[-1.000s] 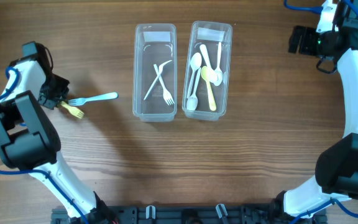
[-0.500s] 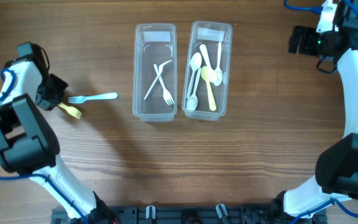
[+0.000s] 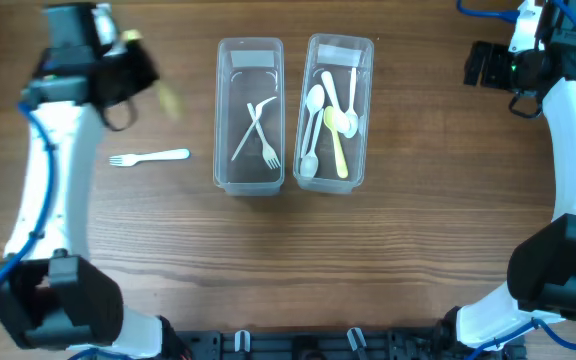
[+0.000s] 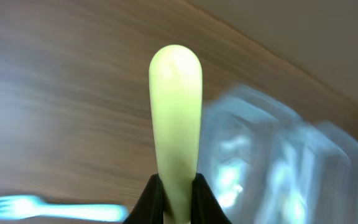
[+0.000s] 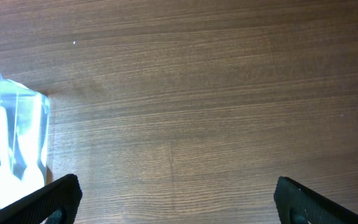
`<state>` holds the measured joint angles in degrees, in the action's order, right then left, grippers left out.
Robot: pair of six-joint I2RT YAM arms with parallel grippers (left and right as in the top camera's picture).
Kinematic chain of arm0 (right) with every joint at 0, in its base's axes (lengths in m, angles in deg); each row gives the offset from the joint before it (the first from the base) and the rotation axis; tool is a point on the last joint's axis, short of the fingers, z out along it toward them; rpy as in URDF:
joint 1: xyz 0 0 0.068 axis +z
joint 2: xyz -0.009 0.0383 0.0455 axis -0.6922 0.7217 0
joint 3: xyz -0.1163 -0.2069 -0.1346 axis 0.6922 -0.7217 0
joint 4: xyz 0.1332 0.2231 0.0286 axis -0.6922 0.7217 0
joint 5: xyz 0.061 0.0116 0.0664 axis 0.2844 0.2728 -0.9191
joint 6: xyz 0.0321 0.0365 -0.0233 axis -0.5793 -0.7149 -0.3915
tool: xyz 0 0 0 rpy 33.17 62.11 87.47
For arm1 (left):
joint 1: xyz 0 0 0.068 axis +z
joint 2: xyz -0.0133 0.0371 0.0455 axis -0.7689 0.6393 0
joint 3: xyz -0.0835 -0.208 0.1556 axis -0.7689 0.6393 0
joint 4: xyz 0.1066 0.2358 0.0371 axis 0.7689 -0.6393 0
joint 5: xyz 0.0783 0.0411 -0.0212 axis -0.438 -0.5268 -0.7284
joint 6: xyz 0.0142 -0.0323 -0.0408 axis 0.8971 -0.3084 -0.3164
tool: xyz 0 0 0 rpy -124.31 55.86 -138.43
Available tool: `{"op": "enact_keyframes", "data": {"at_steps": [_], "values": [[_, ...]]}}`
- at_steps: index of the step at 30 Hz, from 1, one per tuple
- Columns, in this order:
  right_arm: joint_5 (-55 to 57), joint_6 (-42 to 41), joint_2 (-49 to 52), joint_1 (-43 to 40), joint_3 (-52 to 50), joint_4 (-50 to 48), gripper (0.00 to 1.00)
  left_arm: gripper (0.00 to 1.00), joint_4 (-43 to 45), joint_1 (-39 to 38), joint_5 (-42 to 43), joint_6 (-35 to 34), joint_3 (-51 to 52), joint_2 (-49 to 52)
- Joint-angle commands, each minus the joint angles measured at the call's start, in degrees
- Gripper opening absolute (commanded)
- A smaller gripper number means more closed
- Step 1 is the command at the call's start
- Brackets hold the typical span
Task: Pack container
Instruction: 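Place the yellow fork into the left container and open gripper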
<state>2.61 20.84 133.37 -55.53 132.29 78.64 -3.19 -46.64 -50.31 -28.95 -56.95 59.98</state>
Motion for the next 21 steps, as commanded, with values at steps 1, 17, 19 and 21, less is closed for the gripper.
{"op": "enact_keyframes", "data": {"at_steps": [1, 17, 19, 21], "values": [[0.59, 0.98, -1.25, 0.17, 0.81, -0.13, 1.00, 0.04, 0.37, -7.39, 4.76, 2.56, -0.33, 0.42], [0.59, 0.98, -1.25, 0.17, 0.81, -0.13, 1.00, 0.57, 1.62, -14.86, 2.97, 2.56, -0.33, 7.32], [0.59, 1.01, -1.25, 0.17, 0.81, -0.13, 1.00, 0.57, 4.42, -13.73, 2.08, 2.49, -0.70, 6.93], [0.59, 1.01, -1.25, 0.17, 0.81, -0.15, 0.99, 0.54, 4.31, -11.47, 0.28, -1.05, -2.34, 6.12]]}}
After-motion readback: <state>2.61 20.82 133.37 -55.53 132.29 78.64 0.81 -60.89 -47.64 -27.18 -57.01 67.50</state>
